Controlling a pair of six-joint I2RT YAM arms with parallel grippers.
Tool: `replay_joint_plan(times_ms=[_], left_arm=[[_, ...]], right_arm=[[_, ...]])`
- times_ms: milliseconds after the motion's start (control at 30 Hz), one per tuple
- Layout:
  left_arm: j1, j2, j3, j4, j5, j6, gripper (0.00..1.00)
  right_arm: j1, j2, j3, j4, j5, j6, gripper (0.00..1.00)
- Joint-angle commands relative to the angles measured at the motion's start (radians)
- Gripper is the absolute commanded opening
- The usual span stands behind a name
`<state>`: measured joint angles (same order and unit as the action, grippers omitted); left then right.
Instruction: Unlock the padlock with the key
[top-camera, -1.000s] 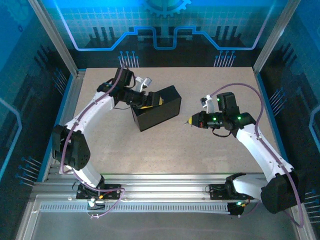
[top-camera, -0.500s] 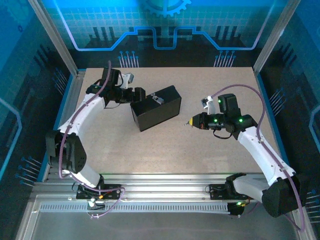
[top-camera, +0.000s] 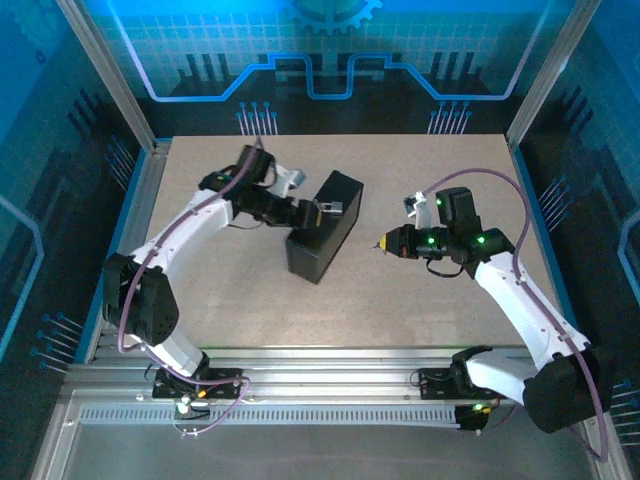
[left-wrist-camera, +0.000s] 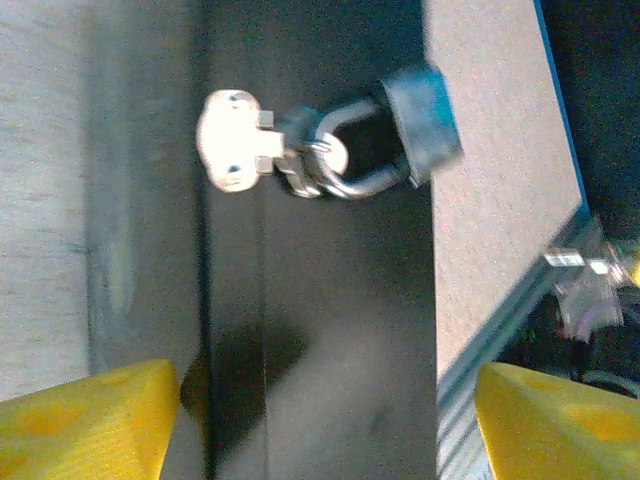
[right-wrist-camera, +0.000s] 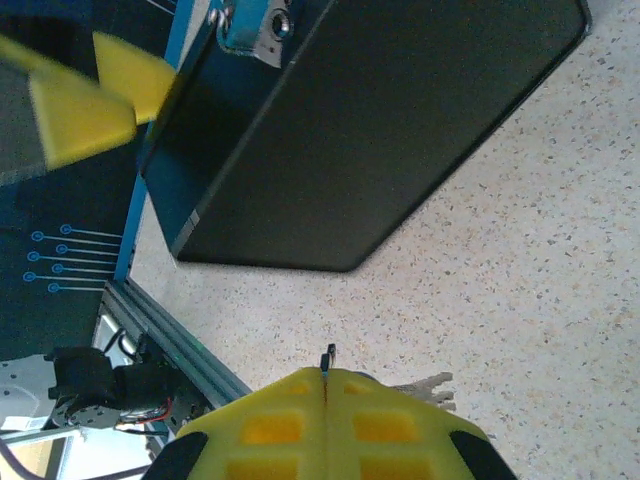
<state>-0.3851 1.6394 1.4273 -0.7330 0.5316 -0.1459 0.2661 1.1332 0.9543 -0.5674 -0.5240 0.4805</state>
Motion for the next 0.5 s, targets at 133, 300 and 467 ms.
replay_joint_plan(times_ms=[133, 300, 467], left_arm=[[-0.094, 0.058, 0.105, -0.034, -0.154, 0.061, 0.78], [-0.097, 0.119, 0.226, -0.035, -0.263, 0.098, 0.78], [-0.159, 0.146, 0.299, -0.001, -0.291, 0.135, 0.78]], right_arm=[[-0.051, 0.025, 0.051, -0.025, -0.019, -0.043, 0.00], [-0.097, 0.031, 0.058, -0.034, -0.049, -0.053, 0.00], [-0.127, 0.038, 0.065, -0.038, -0.062, -0.066, 0.00]])
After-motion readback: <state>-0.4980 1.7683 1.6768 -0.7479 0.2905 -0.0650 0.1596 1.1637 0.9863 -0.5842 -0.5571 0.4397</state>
